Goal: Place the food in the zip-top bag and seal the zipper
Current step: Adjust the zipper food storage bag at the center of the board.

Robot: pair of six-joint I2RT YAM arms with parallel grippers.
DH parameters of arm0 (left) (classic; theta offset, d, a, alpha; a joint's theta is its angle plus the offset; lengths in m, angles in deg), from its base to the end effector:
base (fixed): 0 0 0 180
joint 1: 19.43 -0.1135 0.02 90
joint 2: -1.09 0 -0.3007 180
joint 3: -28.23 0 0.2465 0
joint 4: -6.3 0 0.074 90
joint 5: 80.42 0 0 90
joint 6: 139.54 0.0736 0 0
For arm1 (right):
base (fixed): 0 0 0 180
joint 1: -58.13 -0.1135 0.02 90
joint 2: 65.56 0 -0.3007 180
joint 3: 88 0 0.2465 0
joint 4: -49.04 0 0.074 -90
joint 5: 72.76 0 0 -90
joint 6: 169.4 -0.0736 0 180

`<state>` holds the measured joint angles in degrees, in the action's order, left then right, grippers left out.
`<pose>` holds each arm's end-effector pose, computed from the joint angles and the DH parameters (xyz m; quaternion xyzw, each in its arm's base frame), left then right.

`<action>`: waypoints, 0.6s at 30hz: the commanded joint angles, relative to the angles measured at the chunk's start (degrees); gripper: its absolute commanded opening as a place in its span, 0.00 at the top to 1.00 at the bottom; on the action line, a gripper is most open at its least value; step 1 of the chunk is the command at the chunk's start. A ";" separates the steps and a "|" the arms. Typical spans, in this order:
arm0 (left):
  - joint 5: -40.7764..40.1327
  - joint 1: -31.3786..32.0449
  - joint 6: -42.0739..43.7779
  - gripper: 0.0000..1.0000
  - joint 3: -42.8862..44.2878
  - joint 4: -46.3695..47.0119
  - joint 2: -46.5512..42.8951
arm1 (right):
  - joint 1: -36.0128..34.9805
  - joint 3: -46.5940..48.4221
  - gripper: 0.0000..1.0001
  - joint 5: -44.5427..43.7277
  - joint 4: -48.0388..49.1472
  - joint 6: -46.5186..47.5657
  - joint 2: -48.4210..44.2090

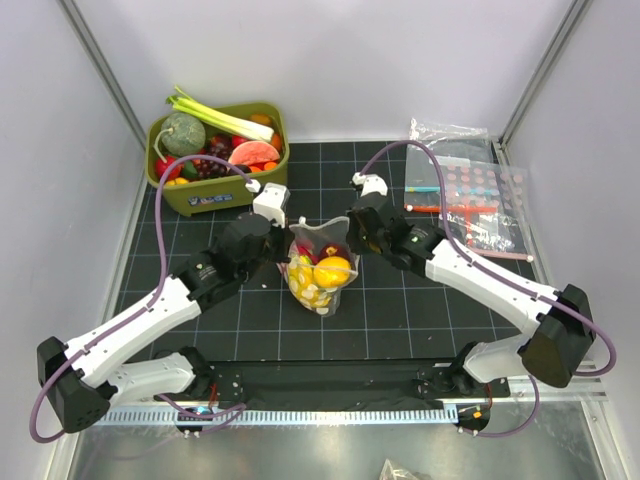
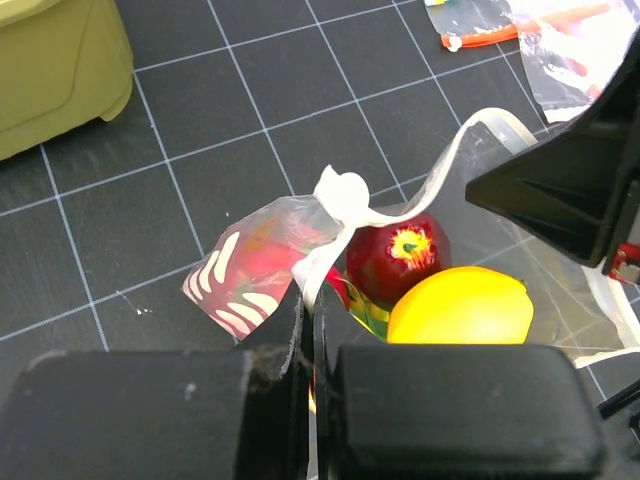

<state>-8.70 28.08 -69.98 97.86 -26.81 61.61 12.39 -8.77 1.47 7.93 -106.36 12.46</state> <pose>0.1838 -0.1664 0.3558 0.1097 0.8253 -0.1900 0.5204 0.2343 0.2117 0.3200 -0.0891 0.8948 0.1485 0.4115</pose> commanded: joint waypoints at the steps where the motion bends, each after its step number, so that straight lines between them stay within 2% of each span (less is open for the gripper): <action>1: -2.28 -0.05 -0.38 1.00 0.53 6.63 -0.40 | -0.93 2.18 0.97 2.23 1.36 1.11 -2.16; 5: -2.37 -0.05 -0.47 1.00 0.70 6.90 -0.13 | -4.44 1.74 0.96 8.99 4.61 5.51 -2.96; 8: -3.25 -0.05 -0.47 1.00 0.53 6.81 -0.57 | -8.84 3.58 0.83 6.38 3.65 8.05 -2.08; 12: -3.78 -0.05 -0.38 1.00 0.09 8.65 -0.04 | -10.95 2.54 0.73 5.56 5.75 10.08 -3.39; 13: -2.30 -0.13 -0.21 1.00 -0.09 9.18 0.13 | -11.04 2.10 0.74 6.71 7.15 10.26 -3.92; 17: 0.08 -0.13 0.32 1.00 -0.70 11.90 0.83 | -11.22 0.07 0.98 7.86 9.09 10.87 -6.12; 18: 0.61 -0.22 0.49 1.00 -0.79 13.21 1.10 | -11.22 -0.28 0.99 7.60 9.18 11.05 -6.56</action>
<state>-10.17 28.06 -70.05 96.99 -23.53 62.76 1.36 -9.21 8.01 11.06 -97.12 9.93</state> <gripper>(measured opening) 0.014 0.044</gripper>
